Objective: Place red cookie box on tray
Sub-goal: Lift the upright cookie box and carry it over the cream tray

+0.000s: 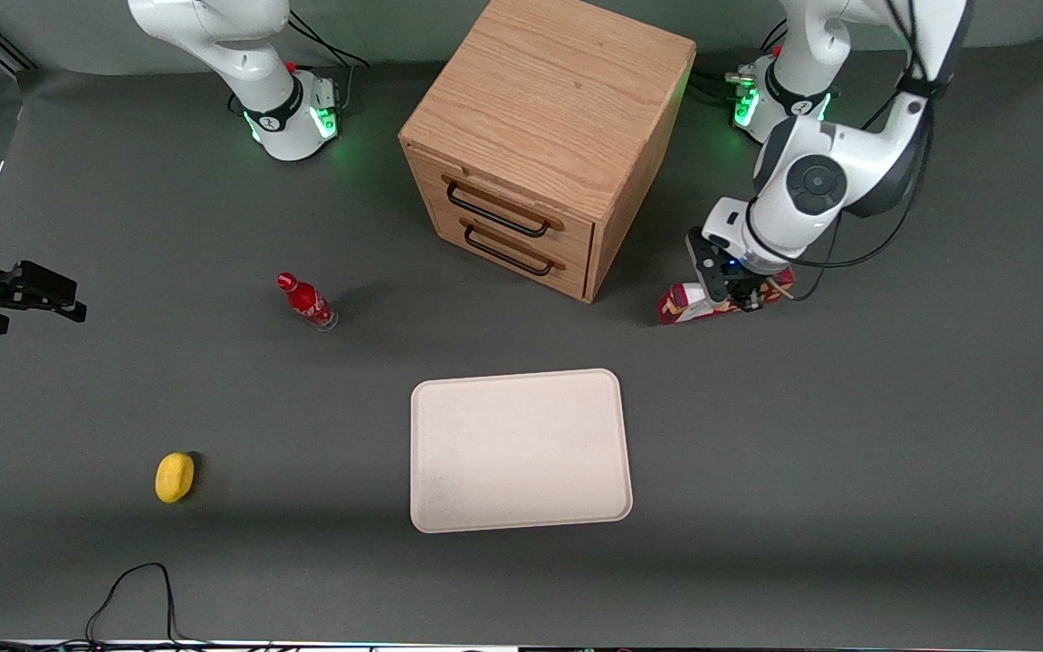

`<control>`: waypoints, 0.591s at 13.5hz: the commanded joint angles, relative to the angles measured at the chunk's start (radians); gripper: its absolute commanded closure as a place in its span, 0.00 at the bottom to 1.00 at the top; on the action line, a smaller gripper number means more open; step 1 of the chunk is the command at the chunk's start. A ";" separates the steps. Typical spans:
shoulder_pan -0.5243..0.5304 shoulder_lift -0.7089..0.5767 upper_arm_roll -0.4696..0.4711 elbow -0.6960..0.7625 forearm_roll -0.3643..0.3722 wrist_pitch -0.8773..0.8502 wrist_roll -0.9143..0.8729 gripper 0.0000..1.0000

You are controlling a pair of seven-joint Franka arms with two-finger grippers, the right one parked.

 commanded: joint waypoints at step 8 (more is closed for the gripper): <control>0.179 0.061 0.016 0.777 0.128 -0.621 -0.098 1.00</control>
